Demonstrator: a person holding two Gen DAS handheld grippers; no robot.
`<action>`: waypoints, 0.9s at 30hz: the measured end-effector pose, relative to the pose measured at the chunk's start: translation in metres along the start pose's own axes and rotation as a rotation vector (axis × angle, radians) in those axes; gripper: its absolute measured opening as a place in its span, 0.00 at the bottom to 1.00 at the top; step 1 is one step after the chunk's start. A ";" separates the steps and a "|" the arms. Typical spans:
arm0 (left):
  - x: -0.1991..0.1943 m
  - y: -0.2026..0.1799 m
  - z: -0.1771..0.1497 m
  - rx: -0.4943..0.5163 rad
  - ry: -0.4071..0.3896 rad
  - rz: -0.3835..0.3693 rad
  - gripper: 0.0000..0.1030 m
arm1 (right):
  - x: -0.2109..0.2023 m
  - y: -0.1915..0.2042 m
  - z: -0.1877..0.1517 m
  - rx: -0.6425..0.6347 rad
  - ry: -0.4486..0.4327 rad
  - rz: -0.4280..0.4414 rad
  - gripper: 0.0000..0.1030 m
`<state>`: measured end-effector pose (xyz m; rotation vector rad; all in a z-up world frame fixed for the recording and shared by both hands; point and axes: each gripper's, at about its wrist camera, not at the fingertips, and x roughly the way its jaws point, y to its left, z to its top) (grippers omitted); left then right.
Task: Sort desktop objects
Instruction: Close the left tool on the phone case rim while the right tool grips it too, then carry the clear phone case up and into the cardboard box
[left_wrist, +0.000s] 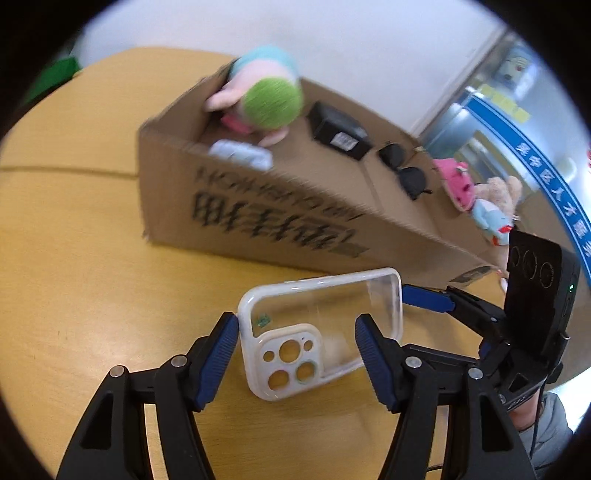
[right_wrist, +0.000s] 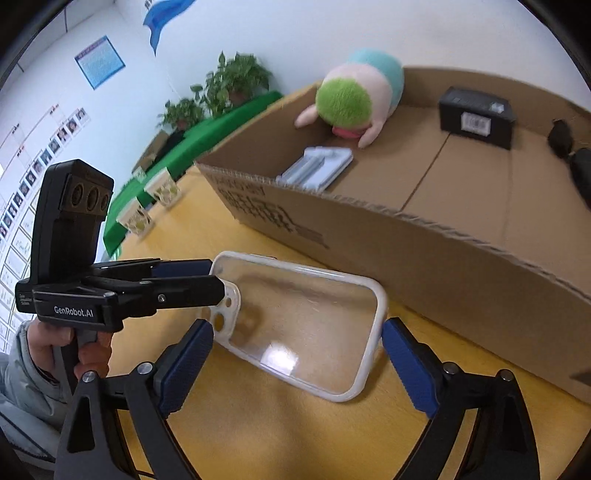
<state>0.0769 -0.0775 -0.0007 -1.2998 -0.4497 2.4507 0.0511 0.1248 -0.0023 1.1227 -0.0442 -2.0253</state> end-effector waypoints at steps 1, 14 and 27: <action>-0.006 -0.007 0.000 0.022 -0.016 -0.019 0.62 | -0.011 0.002 -0.003 -0.004 -0.031 -0.010 0.91; 0.008 -0.030 -0.006 0.070 0.023 -0.077 0.62 | -0.079 -0.010 -0.054 0.084 -0.156 -0.168 0.86; 0.037 -0.028 -0.018 0.118 0.122 0.051 0.09 | -0.043 -0.029 -0.064 0.068 -0.018 -0.355 0.12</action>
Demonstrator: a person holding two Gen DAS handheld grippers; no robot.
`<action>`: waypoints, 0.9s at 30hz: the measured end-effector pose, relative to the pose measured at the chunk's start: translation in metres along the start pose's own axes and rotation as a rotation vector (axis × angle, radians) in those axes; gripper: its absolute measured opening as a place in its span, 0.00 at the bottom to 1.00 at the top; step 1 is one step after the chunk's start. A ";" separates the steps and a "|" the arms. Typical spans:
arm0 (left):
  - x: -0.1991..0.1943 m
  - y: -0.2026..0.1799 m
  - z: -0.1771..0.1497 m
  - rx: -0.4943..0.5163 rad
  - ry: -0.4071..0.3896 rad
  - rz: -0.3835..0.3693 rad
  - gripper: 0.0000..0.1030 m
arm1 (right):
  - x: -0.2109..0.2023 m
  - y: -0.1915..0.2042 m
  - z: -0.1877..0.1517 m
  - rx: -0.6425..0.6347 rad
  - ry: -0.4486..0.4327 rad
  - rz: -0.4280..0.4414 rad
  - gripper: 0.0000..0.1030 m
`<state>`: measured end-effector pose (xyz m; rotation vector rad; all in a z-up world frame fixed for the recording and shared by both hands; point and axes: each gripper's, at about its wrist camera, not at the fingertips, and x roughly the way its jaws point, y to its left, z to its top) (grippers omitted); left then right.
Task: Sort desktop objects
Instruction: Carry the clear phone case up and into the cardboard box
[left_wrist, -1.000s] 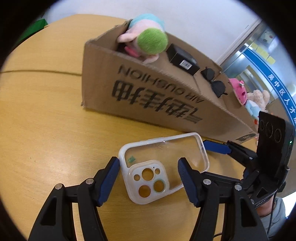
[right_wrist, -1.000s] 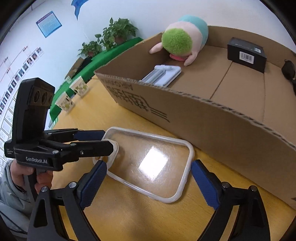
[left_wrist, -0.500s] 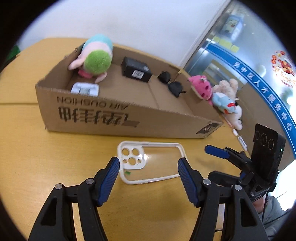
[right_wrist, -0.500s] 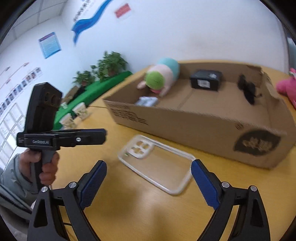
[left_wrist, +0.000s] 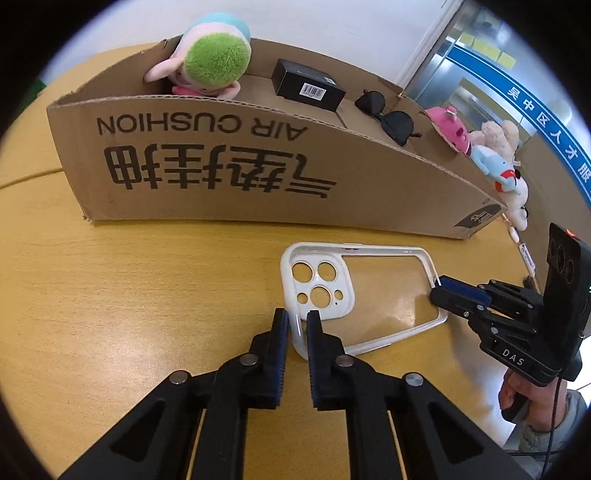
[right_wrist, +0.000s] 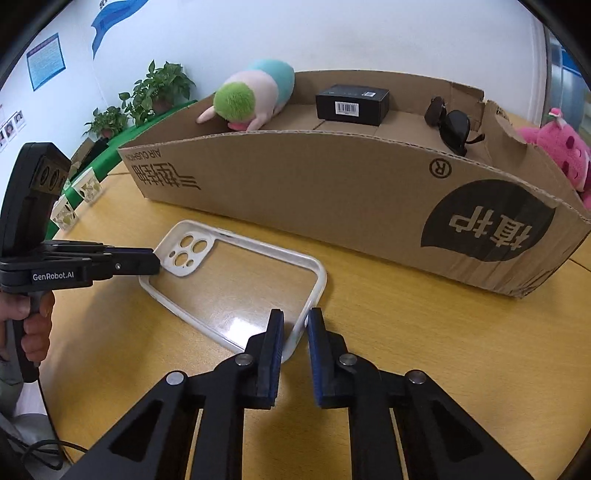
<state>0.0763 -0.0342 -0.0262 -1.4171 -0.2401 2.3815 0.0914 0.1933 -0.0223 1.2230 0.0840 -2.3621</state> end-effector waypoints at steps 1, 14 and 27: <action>-0.002 -0.001 -0.001 -0.003 -0.009 0.001 0.08 | -0.001 0.001 0.000 -0.001 0.001 -0.005 0.12; -0.092 -0.050 0.066 0.158 -0.333 -0.026 0.08 | -0.110 0.002 0.059 -0.031 -0.320 -0.047 0.12; -0.057 -0.045 0.208 0.217 -0.277 0.043 0.08 | -0.074 -0.049 0.201 -0.088 -0.281 -0.065 0.12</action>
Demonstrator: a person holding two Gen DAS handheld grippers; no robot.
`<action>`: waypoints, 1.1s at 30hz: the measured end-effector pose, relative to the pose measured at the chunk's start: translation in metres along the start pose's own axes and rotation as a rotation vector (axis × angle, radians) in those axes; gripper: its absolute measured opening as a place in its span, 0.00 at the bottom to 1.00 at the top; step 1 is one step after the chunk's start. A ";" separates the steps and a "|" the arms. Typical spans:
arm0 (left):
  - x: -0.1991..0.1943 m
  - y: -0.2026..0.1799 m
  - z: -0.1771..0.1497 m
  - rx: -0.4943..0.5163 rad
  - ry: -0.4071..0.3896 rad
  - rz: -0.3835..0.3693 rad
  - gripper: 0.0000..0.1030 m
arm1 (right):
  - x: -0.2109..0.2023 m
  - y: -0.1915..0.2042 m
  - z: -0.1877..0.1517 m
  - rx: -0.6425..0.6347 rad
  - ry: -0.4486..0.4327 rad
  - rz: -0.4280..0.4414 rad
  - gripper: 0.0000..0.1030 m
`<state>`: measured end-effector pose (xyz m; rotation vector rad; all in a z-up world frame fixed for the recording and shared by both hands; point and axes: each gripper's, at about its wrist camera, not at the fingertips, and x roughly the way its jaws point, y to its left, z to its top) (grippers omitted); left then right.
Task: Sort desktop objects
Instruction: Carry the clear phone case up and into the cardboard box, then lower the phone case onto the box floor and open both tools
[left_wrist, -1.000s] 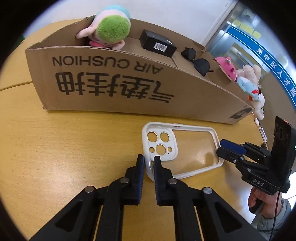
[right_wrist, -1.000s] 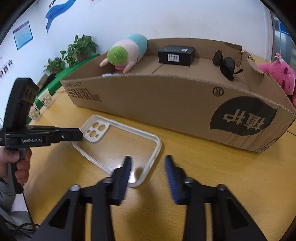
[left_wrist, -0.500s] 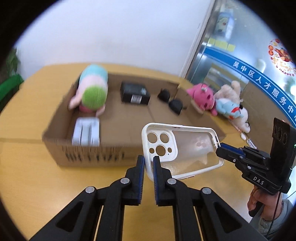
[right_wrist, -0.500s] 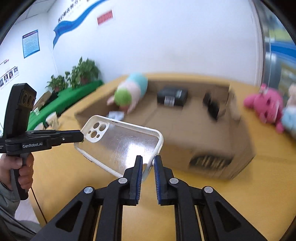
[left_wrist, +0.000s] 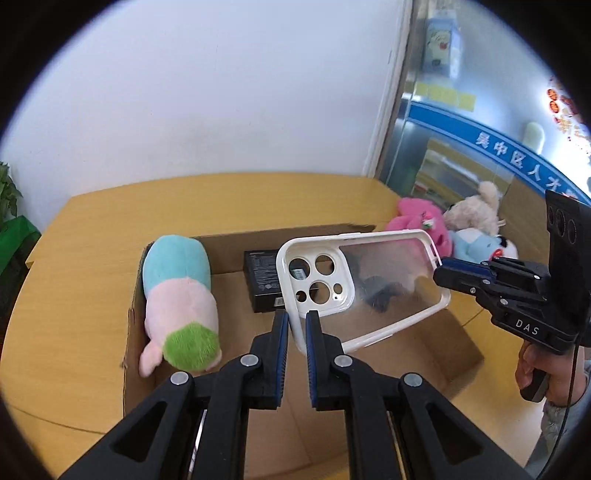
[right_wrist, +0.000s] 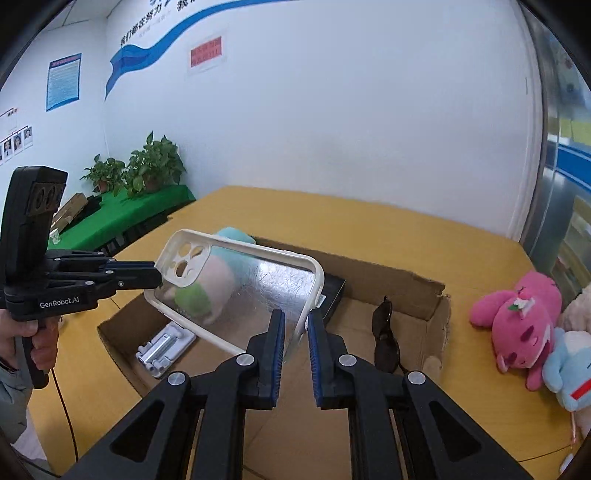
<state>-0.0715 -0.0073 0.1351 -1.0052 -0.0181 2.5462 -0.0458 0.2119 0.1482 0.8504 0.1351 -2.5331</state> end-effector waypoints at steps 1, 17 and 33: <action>0.010 0.005 0.003 -0.014 0.022 0.000 0.08 | 0.014 -0.006 0.000 0.012 0.029 0.013 0.12; 0.153 0.041 -0.028 -0.122 0.467 0.066 0.08 | 0.190 -0.054 -0.053 0.229 0.543 0.103 0.15; -0.013 -0.001 -0.035 -0.024 -0.153 0.204 0.79 | 0.030 0.019 -0.049 0.094 0.001 -0.219 1.00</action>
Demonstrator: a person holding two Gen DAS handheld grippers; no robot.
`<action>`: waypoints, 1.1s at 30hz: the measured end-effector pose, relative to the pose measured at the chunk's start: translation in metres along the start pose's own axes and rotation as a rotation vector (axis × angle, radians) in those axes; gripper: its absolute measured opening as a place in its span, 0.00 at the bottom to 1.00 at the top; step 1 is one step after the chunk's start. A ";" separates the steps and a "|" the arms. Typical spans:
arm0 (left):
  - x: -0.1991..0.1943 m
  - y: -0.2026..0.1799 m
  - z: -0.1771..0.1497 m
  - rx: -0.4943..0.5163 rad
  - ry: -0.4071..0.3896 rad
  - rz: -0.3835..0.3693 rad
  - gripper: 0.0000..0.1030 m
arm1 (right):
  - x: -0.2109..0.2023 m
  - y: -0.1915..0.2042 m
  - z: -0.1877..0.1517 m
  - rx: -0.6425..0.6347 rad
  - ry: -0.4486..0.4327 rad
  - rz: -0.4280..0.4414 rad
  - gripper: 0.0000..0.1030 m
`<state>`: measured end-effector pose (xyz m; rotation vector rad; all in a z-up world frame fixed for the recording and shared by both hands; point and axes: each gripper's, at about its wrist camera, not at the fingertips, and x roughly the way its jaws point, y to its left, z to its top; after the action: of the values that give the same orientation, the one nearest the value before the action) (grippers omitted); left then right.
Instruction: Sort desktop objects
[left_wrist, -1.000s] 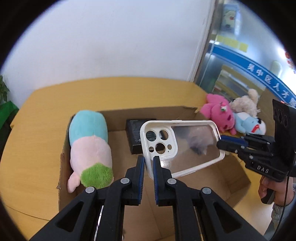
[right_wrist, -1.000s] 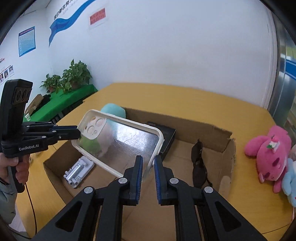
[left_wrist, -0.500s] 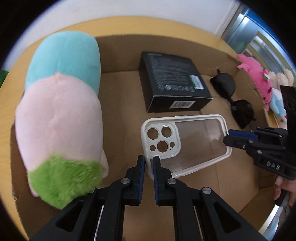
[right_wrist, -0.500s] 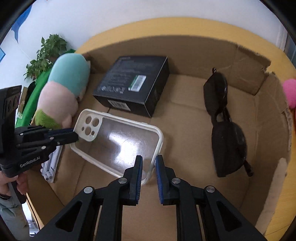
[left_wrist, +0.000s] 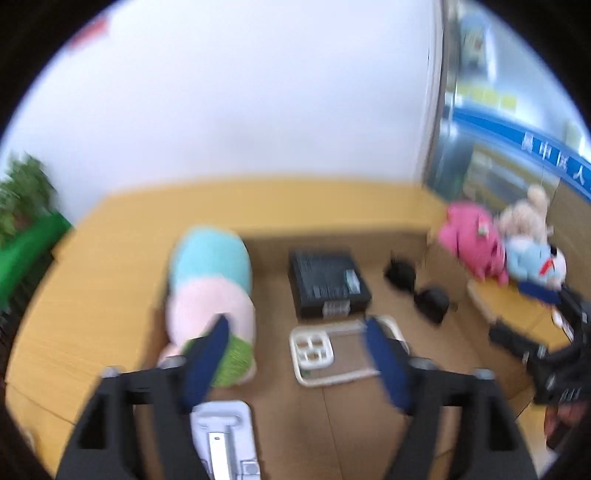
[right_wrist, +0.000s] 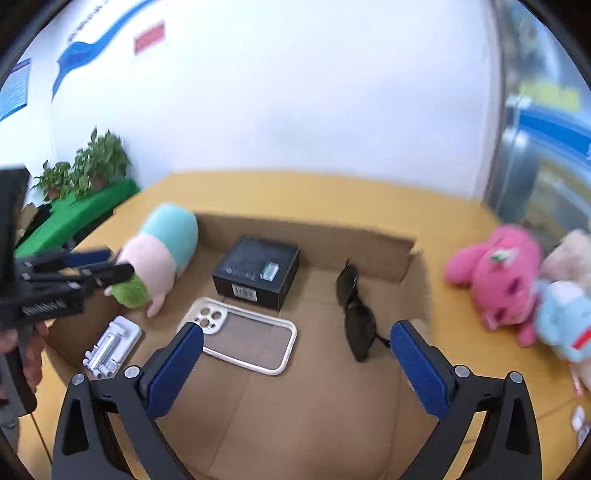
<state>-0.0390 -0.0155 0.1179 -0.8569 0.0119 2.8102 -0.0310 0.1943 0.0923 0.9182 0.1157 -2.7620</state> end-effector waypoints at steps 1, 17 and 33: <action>-0.011 -0.004 -0.001 0.006 -0.042 0.021 0.79 | -0.007 0.001 -0.003 0.007 -0.019 -0.008 1.00; -0.003 -0.031 -0.088 -0.001 -0.090 0.102 0.80 | -0.011 0.011 -0.101 0.155 -0.077 -0.113 1.00; 0.017 -0.032 -0.107 -0.003 -0.074 0.117 0.84 | -0.008 0.011 -0.105 0.116 -0.138 -0.109 1.00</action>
<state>0.0126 0.0116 0.0212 -0.7763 0.0475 2.9498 0.0387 0.2008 0.0127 0.7652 -0.0185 -2.9502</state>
